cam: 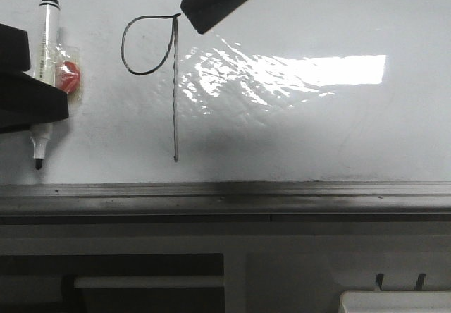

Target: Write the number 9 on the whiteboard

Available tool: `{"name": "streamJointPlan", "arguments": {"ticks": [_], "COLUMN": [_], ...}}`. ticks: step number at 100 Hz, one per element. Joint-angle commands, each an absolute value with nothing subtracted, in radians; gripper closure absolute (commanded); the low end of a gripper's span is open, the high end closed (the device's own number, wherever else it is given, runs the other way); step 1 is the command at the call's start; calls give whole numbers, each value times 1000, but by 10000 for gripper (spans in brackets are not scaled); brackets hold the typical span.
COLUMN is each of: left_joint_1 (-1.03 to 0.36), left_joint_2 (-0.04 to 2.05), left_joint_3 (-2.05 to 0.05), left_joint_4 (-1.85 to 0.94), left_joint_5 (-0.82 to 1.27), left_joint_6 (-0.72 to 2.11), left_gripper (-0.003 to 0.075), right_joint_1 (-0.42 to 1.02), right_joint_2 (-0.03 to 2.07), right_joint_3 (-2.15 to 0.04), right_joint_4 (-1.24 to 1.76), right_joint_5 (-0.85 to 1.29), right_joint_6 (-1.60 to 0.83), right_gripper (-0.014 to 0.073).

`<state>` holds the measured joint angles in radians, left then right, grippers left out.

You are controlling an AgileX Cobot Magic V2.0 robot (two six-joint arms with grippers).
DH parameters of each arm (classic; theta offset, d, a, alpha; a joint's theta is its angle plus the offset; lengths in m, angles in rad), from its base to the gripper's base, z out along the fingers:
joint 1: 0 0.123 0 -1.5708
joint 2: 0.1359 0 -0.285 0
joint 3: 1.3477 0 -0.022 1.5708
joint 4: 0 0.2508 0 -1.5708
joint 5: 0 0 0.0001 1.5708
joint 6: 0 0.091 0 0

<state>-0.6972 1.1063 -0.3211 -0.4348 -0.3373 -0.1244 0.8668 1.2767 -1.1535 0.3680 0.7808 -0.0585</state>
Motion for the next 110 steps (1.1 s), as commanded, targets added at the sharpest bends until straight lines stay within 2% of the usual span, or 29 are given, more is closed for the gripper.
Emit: {"name": "streamJointPlan", "arguments": {"ticks": [1,11,19,28,35,49,56,65,75,81,86,94,95,96,102,110], "left_joint_1": [-697,-697,-697,-697,-697,-697,-697,-697,-697,-697,-697,-697,-697,-697,-697,-697], "left_joint_2": [1111,1111,1111,1111,1103,1049,1006,946,860,807,750,663,663,640,580,496], "left_joint_3": [-349,-349,-349,-349,-349,-349,-349,-349,-349,-349,-349,-349,-349,-347,-339,-320], "left_joint_4": [-446,-446,-448,-450,-450,-450,-450,-450,-445,-428,-376,-286,-286,-277,-258,-216], "left_joint_5": [-386,-383,-383,-381,-381,-381,-381,-375,-354,-344,-328,-285,-285,-276,-248,-234], "left_joint_6": [-114,-123,-123,-125,-129,-129,-129,-129,-129,-120,-118,-118,-118,-118,-118,-118], "left_gripper": [705,596,477,405,381,380,380,380,386,391,431,571,571,615,731,740], "right_joint_1": [865,865,865,865,865,865,865,865,865,865,865,865,865,865,865,865], "right_joint_2": [1250,1250,1250,1250,1250,1250,1239,1218,1181,1147,1112,1044,1030,1023,953,855], "right_joint_3": [-1186,-1186,-1186,-1186,-1186,-1186,-1186,-1184,-1184,-1166,-1135,-1045,-1036,-1027,-935,-802], "right_joint_4": [382,382,382,382,382,382,366,332,295,284,272,245,239,239,217,172], "right_joint_5": [745,749,749,749,749,731,710,678,649,606,550,436,413,403,304,179], "right_joint_6": [-60,-60,-60,-60,-60,-60,-60,-58,-58,-58,-58,-58,-58,-58,-60,-60], "right_gripper": [162,162,162,162,162,171,248,436,674,662,663,663,663,663,663,663]}}
